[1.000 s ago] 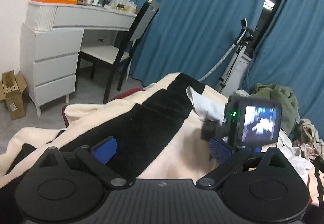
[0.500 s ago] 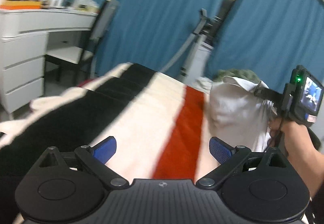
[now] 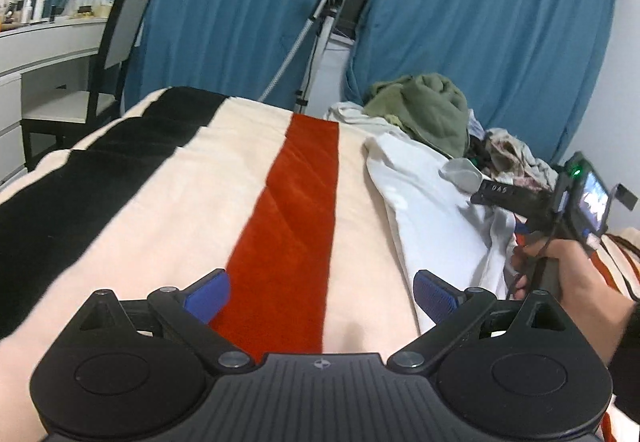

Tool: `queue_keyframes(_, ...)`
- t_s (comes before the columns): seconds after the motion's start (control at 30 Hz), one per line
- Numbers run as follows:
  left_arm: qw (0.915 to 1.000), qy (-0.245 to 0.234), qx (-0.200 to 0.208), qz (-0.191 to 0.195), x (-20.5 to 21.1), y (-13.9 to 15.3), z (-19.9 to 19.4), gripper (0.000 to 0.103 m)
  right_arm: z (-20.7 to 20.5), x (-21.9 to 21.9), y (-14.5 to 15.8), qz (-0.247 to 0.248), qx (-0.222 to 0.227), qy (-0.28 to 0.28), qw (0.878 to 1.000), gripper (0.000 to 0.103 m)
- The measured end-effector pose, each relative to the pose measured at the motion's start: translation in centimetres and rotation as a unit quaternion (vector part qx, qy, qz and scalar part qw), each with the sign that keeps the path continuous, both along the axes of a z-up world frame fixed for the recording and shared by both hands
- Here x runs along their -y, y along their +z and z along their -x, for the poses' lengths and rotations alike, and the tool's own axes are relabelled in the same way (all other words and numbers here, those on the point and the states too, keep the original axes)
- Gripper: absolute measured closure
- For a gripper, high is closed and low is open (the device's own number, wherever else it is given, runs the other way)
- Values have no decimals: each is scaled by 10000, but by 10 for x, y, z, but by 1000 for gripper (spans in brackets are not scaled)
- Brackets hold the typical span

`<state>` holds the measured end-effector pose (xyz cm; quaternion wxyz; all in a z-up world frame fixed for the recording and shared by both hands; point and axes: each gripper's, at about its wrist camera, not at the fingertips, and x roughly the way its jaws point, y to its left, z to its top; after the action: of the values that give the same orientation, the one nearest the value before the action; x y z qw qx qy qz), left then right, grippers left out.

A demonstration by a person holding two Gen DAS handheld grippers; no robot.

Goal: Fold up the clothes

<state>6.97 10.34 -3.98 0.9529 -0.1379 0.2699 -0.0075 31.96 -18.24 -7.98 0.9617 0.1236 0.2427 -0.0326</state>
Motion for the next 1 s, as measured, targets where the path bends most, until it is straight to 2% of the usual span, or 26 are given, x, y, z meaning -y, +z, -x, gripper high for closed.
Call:
queue_keyframes(0.07,10000,-65,-40,-15,1,-3,-4,4,15,1,10,178,97,111,9997,19)
queue_keyframes(0.17,9998,-171,-69,-58,4,-4,-3,4,58,0,32,442,411,212,9980,19)
queue_keyframes(0.27,9995,-304,-59,-91,11,-2,3,4,110,1,51,584,530,387,9961,19)
queue_keyframes(0.5,9981,-543,-197,-217,26,2,16,4,236,30,90,220,499,616,9966,19)
queue_keyframes(0.67,9954,-548,-576,-533,37,-2,27,5,324,43,85,-90,422,535,9976,19)
queue_keyframes(0.77,9947,-542,-821,-286,35,-5,30,5,353,50,73,-394,262,239,9986,19)
queue_keyframes(0.87,9937,-386,-1034,-176,31,-7,32,6,357,59,63,-789,61,153,9967,19)
queue_keyframes(1.0,9898,27,-1425,34,15,-13,39,8,361,64,65,-861,165,-90,9961,19)
